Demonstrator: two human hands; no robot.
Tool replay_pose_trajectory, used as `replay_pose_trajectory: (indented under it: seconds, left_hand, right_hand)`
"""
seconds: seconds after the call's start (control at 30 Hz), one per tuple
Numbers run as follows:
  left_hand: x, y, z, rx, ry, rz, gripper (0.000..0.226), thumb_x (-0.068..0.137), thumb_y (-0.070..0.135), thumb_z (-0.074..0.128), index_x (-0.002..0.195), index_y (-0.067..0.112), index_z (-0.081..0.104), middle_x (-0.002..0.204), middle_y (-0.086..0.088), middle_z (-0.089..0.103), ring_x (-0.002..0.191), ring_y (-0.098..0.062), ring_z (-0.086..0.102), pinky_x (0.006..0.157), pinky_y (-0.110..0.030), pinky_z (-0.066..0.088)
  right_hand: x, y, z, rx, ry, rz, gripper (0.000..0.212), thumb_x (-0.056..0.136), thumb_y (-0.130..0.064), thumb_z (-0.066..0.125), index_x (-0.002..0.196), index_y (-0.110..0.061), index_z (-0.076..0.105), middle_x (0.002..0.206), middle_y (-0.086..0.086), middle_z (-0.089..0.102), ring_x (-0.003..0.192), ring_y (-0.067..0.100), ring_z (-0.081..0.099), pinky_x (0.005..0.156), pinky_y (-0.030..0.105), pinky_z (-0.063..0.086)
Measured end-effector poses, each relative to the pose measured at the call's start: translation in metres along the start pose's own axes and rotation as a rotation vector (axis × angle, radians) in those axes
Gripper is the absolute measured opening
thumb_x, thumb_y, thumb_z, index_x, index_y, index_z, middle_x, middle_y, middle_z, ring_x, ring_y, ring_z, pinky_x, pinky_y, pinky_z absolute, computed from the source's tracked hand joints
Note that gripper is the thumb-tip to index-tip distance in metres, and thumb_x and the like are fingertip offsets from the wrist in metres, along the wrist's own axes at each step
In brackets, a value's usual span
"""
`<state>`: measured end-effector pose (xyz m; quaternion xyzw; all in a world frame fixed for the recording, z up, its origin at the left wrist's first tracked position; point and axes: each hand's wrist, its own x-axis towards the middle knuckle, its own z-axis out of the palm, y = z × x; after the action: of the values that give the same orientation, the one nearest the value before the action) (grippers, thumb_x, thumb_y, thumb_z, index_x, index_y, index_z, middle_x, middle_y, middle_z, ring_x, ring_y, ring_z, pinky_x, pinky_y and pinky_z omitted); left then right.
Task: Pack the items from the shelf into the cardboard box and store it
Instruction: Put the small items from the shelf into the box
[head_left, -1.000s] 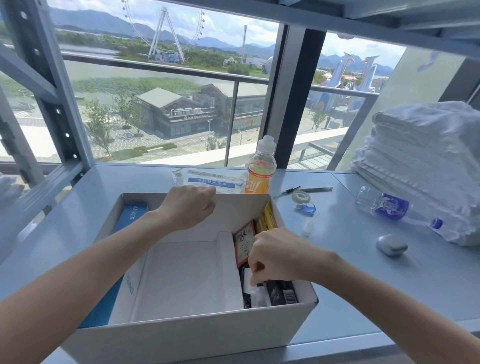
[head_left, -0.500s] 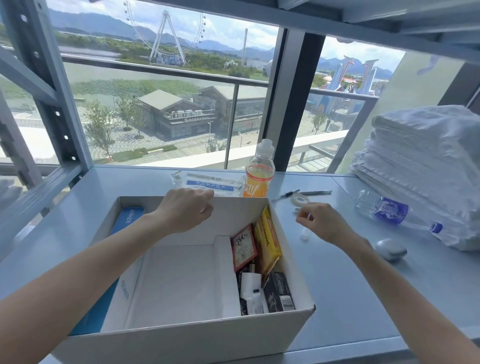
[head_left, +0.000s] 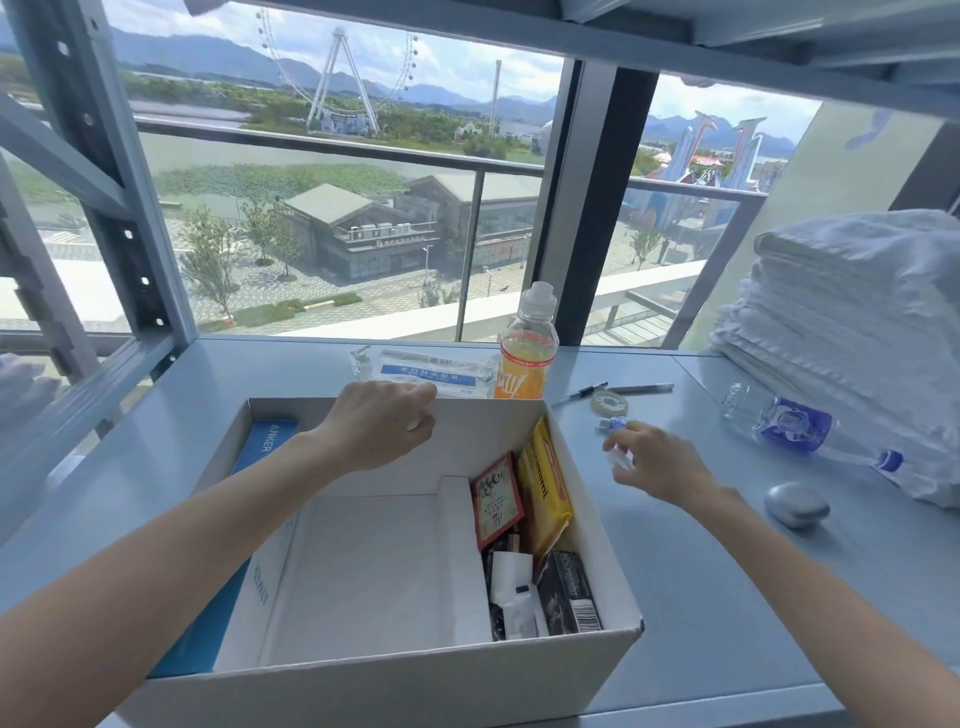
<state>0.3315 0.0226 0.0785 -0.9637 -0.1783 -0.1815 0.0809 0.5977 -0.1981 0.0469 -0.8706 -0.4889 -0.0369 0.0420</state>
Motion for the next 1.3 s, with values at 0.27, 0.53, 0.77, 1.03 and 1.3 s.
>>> replay_pose_trajectory:
  seconds: [0.27,0.53,0.77,1.03,1.3]
  left_hand:
    - [0.0,-0.001,0.002,0.001,0.025,-0.008,0.019,0.09,0.032,0.041,0.082,0.015,0.044,0.068,0.002,0.052,0.058,-0.021,0.046,0.045,-0.025,0.021]
    - [0.0,0.001,0.001,0.002,0.022,-0.015,0.02,0.091,0.032,0.039,0.082,0.015,0.043,0.076,-0.001,0.06,0.059,-0.02,0.044,0.045,-0.024,0.016]
    - [0.0,0.001,-0.001,0.005,0.013,-0.01,0.021,0.091,0.034,0.039,0.086,0.015,0.045,0.08,0.0,0.062,0.061,-0.019,0.043,0.045,-0.024,0.015]
    - [0.0,0.001,-0.002,0.011,0.01,-0.011,0.021,0.091,0.033,0.04,0.086,0.014,0.048,0.078,0.0,0.061,0.059,-0.019,0.043,0.044,-0.024,0.018]
    - [0.001,0.0,-0.001,0.004,0.006,-0.014,0.021,0.091,0.033,0.041,0.086,0.013,0.047,0.077,0.0,0.06,0.06,-0.02,0.044,0.049,-0.026,0.025]
  right_hand:
    - [-0.069,-0.09,-0.118,0.909,-0.18,-0.472,0.017,0.076,-0.03,0.07,0.089,-0.019,0.069,0.075,-0.003,0.072,0.066,0.011,0.07,0.064,0.027,0.058]
    - [-0.081,-0.145,-0.088,-0.017,-0.486,-0.704,0.013,0.091,-0.02,0.056,0.103,-0.015,0.053,0.091,0.0,0.064,0.075,0.015,0.05,0.06,0.021,0.042]
    - [-0.08,-0.157,-0.073,-0.13,-0.532,-0.708,0.013,0.079,-0.027,0.07,0.086,-0.018,0.065,0.09,-0.002,0.066,0.075,0.016,0.054,0.064,0.032,0.048]
    - [-0.08,-0.149,-0.074,-0.059,-0.395,-0.806,0.017,0.077,-0.034,0.071,0.088,-0.021,0.071,0.087,-0.006,0.069,0.087,0.013,0.053,0.073,0.03,0.045]
    - [-0.07,-0.102,-0.106,0.3,-0.169,-0.729,0.008,0.087,-0.018,0.065,0.087,-0.015,0.072,0.081,-0.014,0.064,0.08,0.002,0.053,0.075,0.01,0.041]
